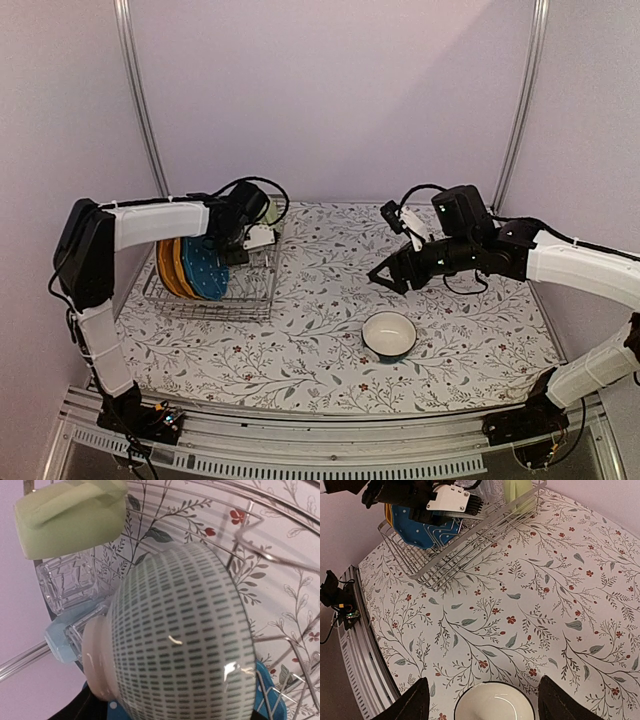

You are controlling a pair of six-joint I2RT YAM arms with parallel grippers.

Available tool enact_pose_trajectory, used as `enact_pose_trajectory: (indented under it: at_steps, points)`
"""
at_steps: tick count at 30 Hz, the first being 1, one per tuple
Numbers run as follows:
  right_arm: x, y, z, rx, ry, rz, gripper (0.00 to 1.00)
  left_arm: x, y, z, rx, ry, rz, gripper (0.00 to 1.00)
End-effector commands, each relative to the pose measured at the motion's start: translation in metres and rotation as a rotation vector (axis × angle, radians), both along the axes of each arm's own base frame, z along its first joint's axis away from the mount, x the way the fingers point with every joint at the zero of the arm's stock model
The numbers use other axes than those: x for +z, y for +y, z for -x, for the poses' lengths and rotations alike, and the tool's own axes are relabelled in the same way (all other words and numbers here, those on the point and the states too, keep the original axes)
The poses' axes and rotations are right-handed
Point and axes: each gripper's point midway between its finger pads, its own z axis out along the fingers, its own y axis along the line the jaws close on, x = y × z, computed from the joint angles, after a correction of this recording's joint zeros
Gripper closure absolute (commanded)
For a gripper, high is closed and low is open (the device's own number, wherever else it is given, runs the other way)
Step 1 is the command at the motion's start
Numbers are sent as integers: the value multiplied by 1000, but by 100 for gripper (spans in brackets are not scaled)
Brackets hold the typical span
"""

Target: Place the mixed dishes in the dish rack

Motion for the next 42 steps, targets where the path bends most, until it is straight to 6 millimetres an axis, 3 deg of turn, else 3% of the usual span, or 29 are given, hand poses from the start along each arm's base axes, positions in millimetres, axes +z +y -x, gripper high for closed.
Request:
enact_pose_trajectory:
  at_steps: [1,15,26,35,39,42]
  points:
    - [-1,1,2,5,-6,-9,27,1,19,23,-16,56,-68,78]
    - [-8,-2,5,-1,2,-5,27,-26,18,24,14,110,-67,75]
    - [-8,-4,5,-7,1,-4,27,-8,16,24,29,70,-43,50]
    - [-10,-5,5,-12,3,2,27,-7,13,29,26,66,-54,46]
    - [-12,-5,5,-13,7,7,27,-3,13,30,27,56,-47,33]
    - [-13,-6,5,-17,9,7,27,0,13,30,29,50,-47,30]
